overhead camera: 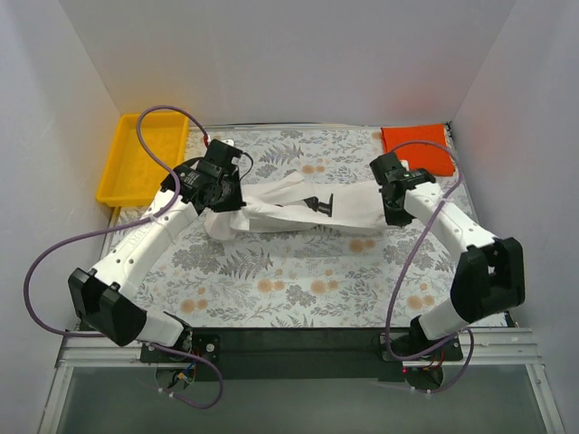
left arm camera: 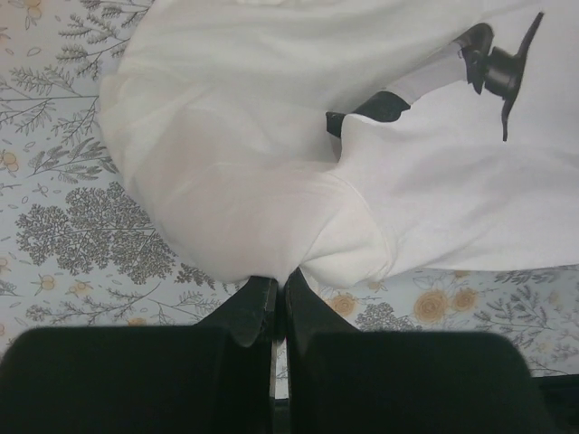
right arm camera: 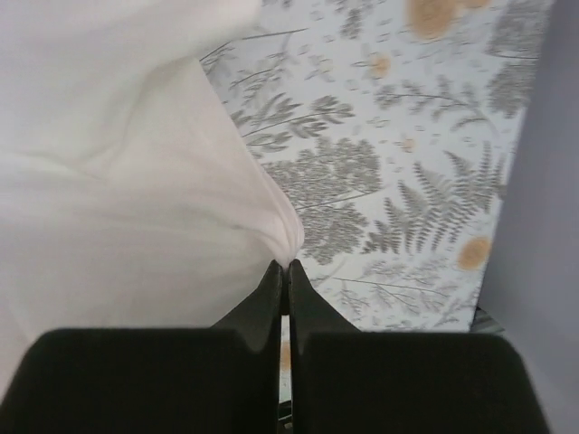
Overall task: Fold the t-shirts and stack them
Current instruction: Flatten the tshirt out
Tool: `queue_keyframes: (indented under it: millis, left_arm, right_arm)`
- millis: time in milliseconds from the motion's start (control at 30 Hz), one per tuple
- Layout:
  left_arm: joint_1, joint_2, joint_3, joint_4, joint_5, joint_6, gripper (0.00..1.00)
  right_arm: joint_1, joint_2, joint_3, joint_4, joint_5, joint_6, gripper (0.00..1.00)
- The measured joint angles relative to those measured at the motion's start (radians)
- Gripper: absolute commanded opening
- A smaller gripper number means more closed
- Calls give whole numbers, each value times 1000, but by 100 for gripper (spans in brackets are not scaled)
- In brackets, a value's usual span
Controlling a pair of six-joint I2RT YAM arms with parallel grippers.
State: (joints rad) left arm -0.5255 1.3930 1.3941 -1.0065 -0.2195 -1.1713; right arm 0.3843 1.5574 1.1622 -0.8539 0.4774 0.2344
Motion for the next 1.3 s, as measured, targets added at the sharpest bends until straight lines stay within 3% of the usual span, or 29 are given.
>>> queue_keyframes:
  millis: [167, 300, 467, 667, 700, 800, 967, 1133, 1300]
  left_arm:
    - [-7, 40, 67, -37, 91, -12, 0]
    - [-69, 77, -44, -51, 203, -33, 0]
    - [-245, 202, -212, -48, 325, -69, 4]
    - [-402, 274, -345, 4, 462, -106, 39]
    - [-405, 274, -348, 3, 470, -109, 50]
    - [-387, 275, -320, -6, 464, -107, 64]
    - [-248, 251, -245, 22, 416, -106, 65]
    - [-16, 188, -269, 100, 348, -108, 55]
    - [44, 212, -327, 193, 305, -107, 43]
  right_arm:
    - [-50, -186, 92, -140, 82, -18, 1]
    - [-75, -287, 92, -224, 80, -17, 1]
    - [-124, -311, 77, -255, 73, -14, 1]
    - [-135, -314, 32, -249, 68, -14, 1]
    - [-135, -313, 23, -246, 66, -14, 1]
    - [-135, -309, -4, -239, 58, -14, 1]
    - [-135, -308, -40, -205, 37, -26, 1]
    - [-135, -310, -64, -179, 13, -28, 1]
    - [-135, -321, -78, -152, 6, -28, 1]
